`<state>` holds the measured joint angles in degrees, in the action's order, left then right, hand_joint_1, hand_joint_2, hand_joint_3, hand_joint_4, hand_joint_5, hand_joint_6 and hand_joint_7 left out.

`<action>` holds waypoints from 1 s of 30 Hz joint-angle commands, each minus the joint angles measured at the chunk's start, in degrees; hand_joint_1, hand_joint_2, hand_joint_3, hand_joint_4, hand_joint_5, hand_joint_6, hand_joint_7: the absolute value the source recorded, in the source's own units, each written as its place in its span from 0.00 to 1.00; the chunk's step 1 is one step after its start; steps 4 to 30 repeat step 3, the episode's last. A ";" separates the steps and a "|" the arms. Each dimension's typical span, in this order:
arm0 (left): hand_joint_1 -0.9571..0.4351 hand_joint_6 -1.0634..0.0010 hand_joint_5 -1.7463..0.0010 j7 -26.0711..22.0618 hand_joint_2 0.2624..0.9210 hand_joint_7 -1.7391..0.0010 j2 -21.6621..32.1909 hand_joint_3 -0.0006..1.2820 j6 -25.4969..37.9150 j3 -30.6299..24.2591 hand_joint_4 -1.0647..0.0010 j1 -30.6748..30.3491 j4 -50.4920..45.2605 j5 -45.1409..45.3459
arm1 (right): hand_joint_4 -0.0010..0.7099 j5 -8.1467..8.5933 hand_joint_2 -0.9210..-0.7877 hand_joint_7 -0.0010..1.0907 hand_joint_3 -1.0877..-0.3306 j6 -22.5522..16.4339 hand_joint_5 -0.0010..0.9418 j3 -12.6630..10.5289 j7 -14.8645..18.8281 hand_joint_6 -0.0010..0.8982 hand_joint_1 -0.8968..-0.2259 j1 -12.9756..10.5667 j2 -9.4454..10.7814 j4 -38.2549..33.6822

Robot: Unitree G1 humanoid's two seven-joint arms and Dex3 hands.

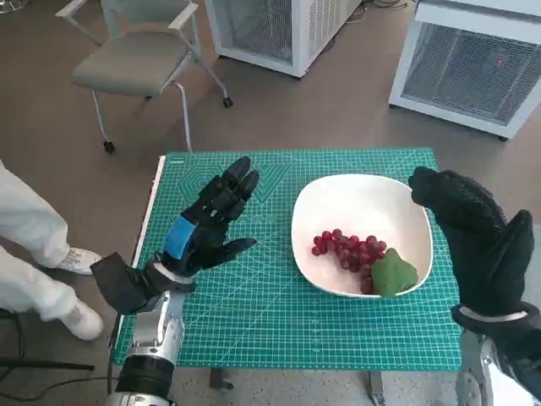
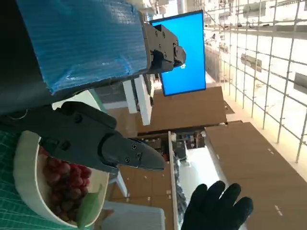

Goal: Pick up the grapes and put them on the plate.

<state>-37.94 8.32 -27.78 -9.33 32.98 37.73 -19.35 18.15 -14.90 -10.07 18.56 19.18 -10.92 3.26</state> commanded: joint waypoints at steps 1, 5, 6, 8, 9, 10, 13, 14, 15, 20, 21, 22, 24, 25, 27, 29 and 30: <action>0.34 0.74 1.00 0.26 1.00 1.00 -0.27 0.05 -0.71 0.08 0.85 -0.85 -0.89 0.39 | 0.47 0.53 0.00 0.80 0.70 0.16 0.47 -0.10 0.56 0.23 0.57 -0.48 -0.02 -1.08; 0.34 0.74 1.00 0.36 1.00 1.00 -0.40 0.05 -0.74 0.07 0.85 -1.02 -1.12 0.34 | 0.46 0.62 0.00 0.80 0.70 0.13 0.47 -0.12 0.64 0.22 0.57 -0.47 -0.03 -1.16; 0.34 0.74 1.00 0.36 1.00 1.00 -0.40 0.05 -0.74 0.07 0.85 -1.02 -1.12 0.34 | 0.46 0.62 0.00 0.80 0.70 0.13 0.47 -0.12 0.64 0.22 0.57 -0.47 -0.03 -1.16; 0.34 0.74 1.00 0.36 1.00 1.00 -0.40 0.05 -0.74 0.07 0.85 -1.02 -1.12 0.34 | 0.46 0.62 0.00 0.80 0.70 0.13 0.47 -0.12 0.64 0.22 0.57 -0.47 -0.03 -1.16; 0.34 0.74 1.00 0.36 1.00 1.00 -0.40 0.05 -0.74 0.07 0.85 -1.02 -1.12 0.34 | 0.46 0.62 0.00 0.80 0.70 0.13 0.47 -0.12 0.64 0.22 0.57 -0.47 -0.03 -1.16; 0.34 0.74 1.00 0.36 1.00 1.00 -0.40 0.05 -0.74 0.07 0.85 -1.02 -1.12 0.34 | 0.46 0.62 0.00 0.80 0.70 0.13 0.47 -0.12 0.64 0.22 0.57 -0.47 -0.03 -1.16; 0.34 0.74 1.00 0.36 1.00 1.00 -0.40 0.05 -0.74 0.07 0.85 -1.02 -1.12 0.34 | 0.46 0.62 0.00 0.80 0.70 0.13 0.47 -0.12 0.64 0.22 0.57 -0.47 -0.03 -1.16; 0.34 0.74 1.00 0.36 1.00 1.00 -0.40 0.05 -0.74 0.07 0.85 -1.02 -1.12 0.34 | 0.46 0.62 0.00 0.80 0.70 0.13 0.47 -0.12 0.64 0.22 0.57 -0.47 -0.03 -1.16; 0.34 0.74 1.00 0.36 1.00 1.00 -0.40 0.05 -0.74 0.07 0.85 -1.02 -1.12 0.34 | 0.46 0.62 0.00 0.80 0.70 0.13 0.47 -0.12 0.64 0.22 0.57 -0.47 -0.03 -1.16; 0.34 0.74 1.00 0.36 1.00 1.00 -0.40 0.05 -0.74 0.07 0.85 -1.02 -1.12 0.34 | 0.46 0.62 0.00 0.80 0.70 0.13 0.47 -0.12 0.64 0.22 0.57 -0.47 -0.03 -1.16; 0.34 0.74 1.00 0.36 1.00 1.00 -0.40 0.05 -0.74 0.07 0.85 -1.02 -1.12 0.34 | 0.46 0.62 0.00 0.80 0.70 0.13 0.47 -0.12 0.64 0.22 0.57 -0.47 -0.03 -1.16; 0.34 0.74 1.00 0.36 1.00 1.00 -0.40 0.05 -0.74 0.07 0.85 -1.02 -1.12 0.34 | 0.46 0.62 0.00 0.80 0.70 0.13 0.47 -0.12 0.64 0.22 0.57 -0.47 -0.03 -1.16; 0.34 0.74 1.00 0.36 1.00 1.00 -0.40 0.05 -0.74 0.07 0.85 -1.02 -1.12 0.34 | 0.46 0.62 0.00 0.80 0.70 0.13 0.47 -0.12 0.64 0.22 0.57 -0.47 -0.03 -1.16; 0.34 0.74 1.00 0.36 1.00 1.00 -0.40 0.05 -0.74 0.07 0.85 -1.02 -1.12 0.34 | 0.46 0.62 0.00 0.80 0.70 0.13 0.47 -0.12 0.64 0.22 0.57 -0.47 -0.03 -1.16; 0.34 0.74 1.00 0.36 1.00 1.00 -0.40 0.05 -0.74 0.07 0.85 -1.02 -1.12 0.34 | 0.46 0.62 0.00 0.80 0.70 0.13 0.47 -0.12 0.64 0.22 0.57 -0.47 -0.03 -1.16; 0.34 0.74 1.00 0.36 1.00 1.00 -0.40 0.05 -0.74 0.07 0.85 -1.02 -1.12 0.34 | 0.46 0.62 0.00 0.80 0.70 0.13 0.47 -0.12 0.64 0.22 0.57 -0.47 -0.03 -1.16; 0.34 0.74 1.00 0.36 1.00 1.00 -0.40 0.05 -0.74 0.07 0.85 -1.02 -1.12 0.34 | 0.46 0.62 0.00 0.80 0.70 0.13 0.47 -0.12 0.64 0.22 0.57 -0.47 -0.03 -1.16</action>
